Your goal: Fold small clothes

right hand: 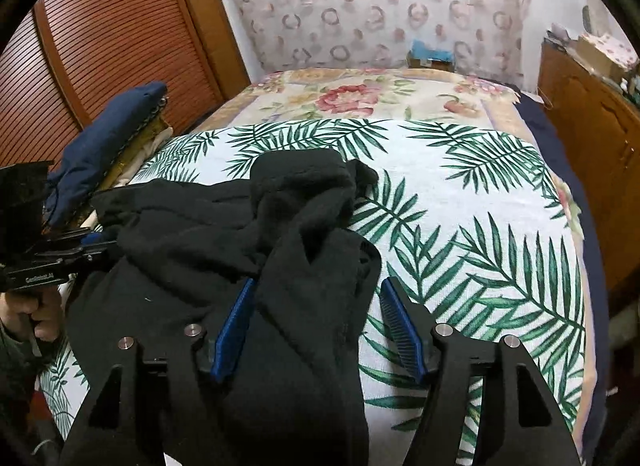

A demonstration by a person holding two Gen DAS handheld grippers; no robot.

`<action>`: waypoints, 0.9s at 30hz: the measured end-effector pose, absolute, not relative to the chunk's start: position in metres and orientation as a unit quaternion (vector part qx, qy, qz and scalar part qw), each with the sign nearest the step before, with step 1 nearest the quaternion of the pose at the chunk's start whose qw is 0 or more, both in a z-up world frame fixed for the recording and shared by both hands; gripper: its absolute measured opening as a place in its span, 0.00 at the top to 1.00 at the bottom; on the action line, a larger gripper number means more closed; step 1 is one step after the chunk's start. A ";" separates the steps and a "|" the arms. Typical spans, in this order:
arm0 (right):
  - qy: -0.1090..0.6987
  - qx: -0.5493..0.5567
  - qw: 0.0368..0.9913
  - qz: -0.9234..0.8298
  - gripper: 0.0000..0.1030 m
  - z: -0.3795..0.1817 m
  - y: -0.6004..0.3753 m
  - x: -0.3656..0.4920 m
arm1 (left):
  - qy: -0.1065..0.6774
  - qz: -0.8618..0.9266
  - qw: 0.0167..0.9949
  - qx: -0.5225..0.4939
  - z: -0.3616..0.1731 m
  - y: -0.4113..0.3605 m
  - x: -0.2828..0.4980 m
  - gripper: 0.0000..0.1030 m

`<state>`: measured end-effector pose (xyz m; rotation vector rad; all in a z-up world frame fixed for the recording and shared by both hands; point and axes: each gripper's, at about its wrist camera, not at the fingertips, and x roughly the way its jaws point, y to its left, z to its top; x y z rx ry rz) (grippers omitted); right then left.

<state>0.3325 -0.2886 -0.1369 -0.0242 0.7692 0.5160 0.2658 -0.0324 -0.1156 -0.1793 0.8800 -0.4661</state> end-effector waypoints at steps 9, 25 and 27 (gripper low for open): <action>0.359 -0.011 0.888 0.287 0.81 -0.135 -0.288 0.326 | 0.401 -0.242 0.880 -0.082 -0.103 -0.036 0.262 0.86; 0.191 -0.087 0.910 0.358 0.83 -0.014 -0.214 0.291 | 0.230 -0.193 0.946 -0.122 0.022 0.057 0.169 0.87; 0.170 -0.100 0.904 0.378 0.83 0.002 -0.187 0.296 | 0.215 -0.170 0.954 -0.119 0.031 0.075 0.161 0.87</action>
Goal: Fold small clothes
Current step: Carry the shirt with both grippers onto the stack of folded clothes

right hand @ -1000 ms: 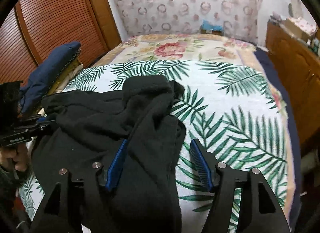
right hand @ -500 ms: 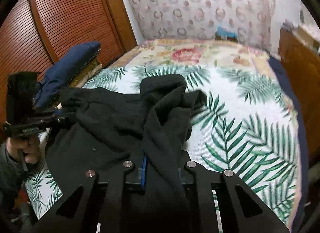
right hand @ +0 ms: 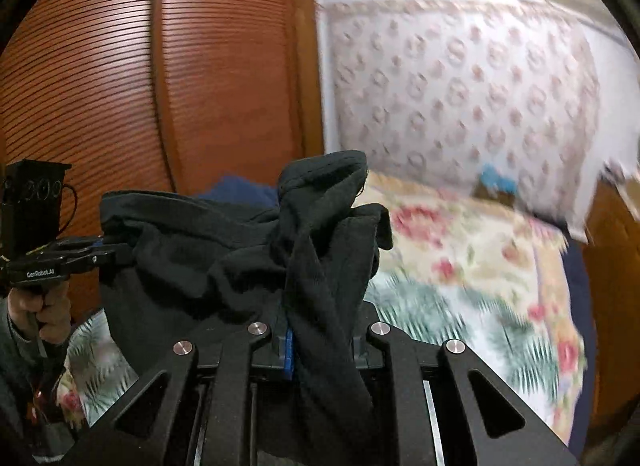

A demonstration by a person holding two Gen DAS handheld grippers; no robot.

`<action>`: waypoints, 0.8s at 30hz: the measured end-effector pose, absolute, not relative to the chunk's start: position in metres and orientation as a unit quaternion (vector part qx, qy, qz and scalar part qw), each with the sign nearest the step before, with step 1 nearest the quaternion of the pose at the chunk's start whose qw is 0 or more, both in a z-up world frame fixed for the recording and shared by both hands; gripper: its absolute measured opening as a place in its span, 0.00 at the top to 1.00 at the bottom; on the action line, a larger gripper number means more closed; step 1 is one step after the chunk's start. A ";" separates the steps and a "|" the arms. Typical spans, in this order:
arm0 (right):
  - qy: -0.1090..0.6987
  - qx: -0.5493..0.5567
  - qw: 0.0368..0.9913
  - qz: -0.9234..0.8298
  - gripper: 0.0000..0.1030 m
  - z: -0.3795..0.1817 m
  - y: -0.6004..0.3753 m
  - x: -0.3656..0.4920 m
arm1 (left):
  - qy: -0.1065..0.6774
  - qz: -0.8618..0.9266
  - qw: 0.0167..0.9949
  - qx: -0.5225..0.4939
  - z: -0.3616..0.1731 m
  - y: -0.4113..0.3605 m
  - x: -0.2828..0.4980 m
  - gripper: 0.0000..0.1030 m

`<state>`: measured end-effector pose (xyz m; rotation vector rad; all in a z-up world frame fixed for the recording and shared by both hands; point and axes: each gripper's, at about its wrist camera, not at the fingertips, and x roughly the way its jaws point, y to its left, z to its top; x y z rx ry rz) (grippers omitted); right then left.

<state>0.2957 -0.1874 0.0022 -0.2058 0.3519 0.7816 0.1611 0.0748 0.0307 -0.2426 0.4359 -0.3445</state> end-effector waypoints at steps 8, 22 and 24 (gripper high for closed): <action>0.135 -0.169 0.869 0.446 0.83 0.039 -0.057 0.366 | 0.204 -0.054 0.967 -0.145 0.024 0.161 0.161 0.87; 0.186 -0.238 0.844 0.444 0.77 -0.022 0.091 0.484 | 0.260 0.023 0.947 -0.186 -0.044 0.200 0.186 0.83; 0.179 -0.229 0.859 0.421 0.64 -0.022 0.085 0.477 | 0.241 0.028 0.955 -0.172 -0.039 0.199 0.173 0.75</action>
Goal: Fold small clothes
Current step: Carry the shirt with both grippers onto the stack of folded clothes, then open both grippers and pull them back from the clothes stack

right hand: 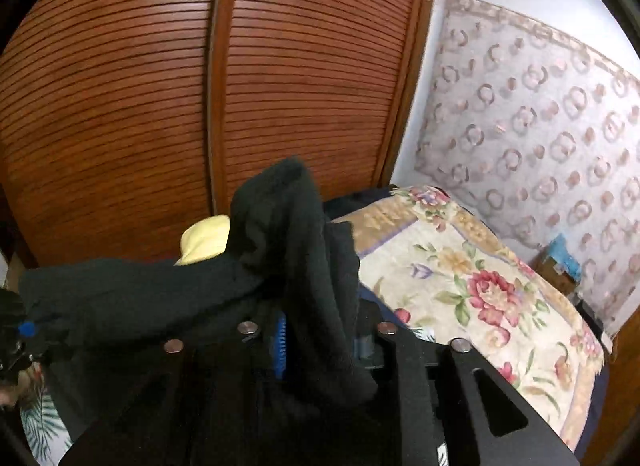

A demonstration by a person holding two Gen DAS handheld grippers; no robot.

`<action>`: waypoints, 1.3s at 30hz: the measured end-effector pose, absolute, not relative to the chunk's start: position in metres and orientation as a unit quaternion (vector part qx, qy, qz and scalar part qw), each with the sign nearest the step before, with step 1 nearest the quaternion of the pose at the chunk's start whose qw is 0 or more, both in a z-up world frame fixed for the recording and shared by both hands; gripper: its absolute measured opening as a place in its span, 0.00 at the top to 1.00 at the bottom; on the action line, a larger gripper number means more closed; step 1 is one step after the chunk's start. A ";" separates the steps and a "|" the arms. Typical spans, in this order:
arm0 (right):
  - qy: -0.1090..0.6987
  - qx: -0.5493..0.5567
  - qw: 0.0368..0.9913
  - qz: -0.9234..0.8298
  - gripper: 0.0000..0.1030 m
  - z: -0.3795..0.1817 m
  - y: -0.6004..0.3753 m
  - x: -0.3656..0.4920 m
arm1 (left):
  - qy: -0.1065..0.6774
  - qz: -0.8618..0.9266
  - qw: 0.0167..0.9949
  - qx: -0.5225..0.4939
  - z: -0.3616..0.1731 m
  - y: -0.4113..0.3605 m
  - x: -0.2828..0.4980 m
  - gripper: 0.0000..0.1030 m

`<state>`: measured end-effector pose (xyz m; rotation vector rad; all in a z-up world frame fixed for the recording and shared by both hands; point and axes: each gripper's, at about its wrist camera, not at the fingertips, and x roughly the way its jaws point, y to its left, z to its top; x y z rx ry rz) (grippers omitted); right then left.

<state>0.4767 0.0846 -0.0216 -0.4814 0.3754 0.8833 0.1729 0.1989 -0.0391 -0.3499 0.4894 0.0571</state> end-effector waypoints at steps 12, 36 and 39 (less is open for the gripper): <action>0.178 -0.160 0.859 0.453 0.38 -0.018 0.043 0.456 | 0.214 0.070 0.969 -0.102 -0.025 0.198 0.163 0.19; 0.193 -0.134 0.882 0.409 0.32 -0.041 -0.008 0.411 | 0.229 0.073 0.970 -0.049 -0.010 0.154 0.132 0.10; 0.193 -0.124 0.887 0.400 0.30 -0.043 -0.036 0.381 | 0.231 0.070 0.970 -0.039 -0.009 0.142 0.128 0.10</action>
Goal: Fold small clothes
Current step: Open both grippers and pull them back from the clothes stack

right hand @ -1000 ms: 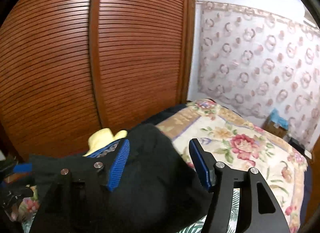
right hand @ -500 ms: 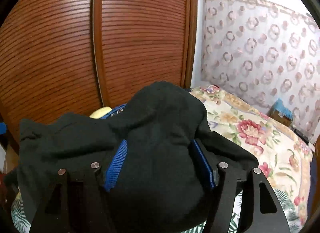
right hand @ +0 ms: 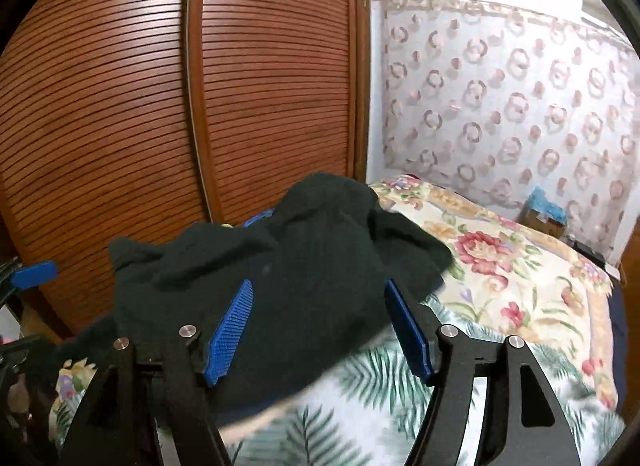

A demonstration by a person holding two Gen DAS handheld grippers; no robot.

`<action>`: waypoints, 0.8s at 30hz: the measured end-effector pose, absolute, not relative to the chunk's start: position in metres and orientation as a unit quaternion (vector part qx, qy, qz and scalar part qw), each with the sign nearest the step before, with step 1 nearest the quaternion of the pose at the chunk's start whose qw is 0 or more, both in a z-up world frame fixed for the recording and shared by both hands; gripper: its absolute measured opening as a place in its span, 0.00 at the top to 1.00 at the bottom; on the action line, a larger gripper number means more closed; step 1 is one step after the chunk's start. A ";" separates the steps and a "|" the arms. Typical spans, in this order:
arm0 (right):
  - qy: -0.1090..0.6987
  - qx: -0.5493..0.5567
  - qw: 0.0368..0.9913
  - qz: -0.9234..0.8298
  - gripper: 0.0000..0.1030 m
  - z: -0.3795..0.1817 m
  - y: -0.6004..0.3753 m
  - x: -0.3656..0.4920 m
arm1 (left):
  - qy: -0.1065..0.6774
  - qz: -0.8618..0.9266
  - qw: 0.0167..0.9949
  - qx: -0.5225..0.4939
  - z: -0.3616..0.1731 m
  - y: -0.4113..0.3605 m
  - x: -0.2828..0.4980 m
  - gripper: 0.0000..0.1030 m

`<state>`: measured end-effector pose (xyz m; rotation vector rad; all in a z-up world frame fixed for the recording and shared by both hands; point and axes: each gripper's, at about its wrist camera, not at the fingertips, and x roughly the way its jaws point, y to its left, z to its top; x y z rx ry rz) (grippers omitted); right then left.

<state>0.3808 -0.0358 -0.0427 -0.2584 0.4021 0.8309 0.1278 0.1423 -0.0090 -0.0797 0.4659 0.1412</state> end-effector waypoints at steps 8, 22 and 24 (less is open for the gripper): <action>0.189 -0.101 0.906 0.365 0.26 -0.039 -0.106 0.294 | 0.224 0.053 0.973 -0.032 -0.009 0.108 0.111 0.10; 0.185 -0.068 0.940 0.277 0.25 -0.043 -0.175 0.166 | 0.245 0.018 0.969 -0.038 -0.022 0.042 0.089 0.10; 0.182 -0.063 0.944 0.266 0.25 -0.042 -0.180 0.147 | 0.243 0.010 0.969 -0.036 -0.022 0.033 0.084 0.10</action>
